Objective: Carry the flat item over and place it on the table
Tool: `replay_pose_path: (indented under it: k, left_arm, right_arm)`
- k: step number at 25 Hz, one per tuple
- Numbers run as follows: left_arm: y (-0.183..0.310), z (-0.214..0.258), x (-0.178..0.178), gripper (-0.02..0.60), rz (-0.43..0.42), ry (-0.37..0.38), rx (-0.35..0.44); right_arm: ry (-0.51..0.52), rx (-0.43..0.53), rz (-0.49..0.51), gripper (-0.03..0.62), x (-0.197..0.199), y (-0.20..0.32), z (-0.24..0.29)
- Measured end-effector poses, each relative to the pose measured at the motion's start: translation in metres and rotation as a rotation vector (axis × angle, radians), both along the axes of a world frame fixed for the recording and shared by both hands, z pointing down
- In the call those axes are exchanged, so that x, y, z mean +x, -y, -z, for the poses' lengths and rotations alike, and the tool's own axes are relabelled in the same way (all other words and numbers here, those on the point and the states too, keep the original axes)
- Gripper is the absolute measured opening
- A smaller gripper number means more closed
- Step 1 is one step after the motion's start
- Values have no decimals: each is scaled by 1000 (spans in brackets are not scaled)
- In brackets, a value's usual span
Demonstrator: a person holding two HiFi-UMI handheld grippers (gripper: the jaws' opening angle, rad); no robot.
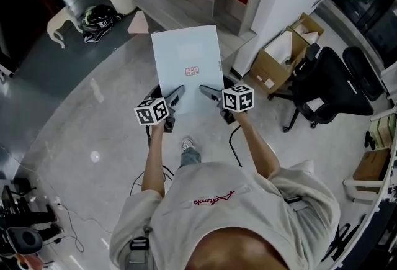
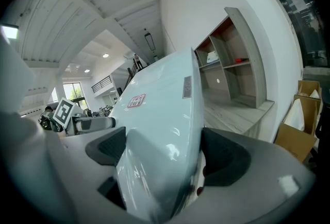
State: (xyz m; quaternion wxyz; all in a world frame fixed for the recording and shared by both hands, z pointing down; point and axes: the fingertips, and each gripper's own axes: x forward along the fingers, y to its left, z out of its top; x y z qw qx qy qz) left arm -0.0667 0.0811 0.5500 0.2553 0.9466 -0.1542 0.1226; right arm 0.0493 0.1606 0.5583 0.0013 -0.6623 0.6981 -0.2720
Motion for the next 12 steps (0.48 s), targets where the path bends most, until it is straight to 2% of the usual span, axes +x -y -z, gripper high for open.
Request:
replay_pose_path:
  k: [12]
  left_arm:
    - [141,25,41,466,-25,-15,30]
  right_arm:
    - [-15,35,-27,477,39,138,26]
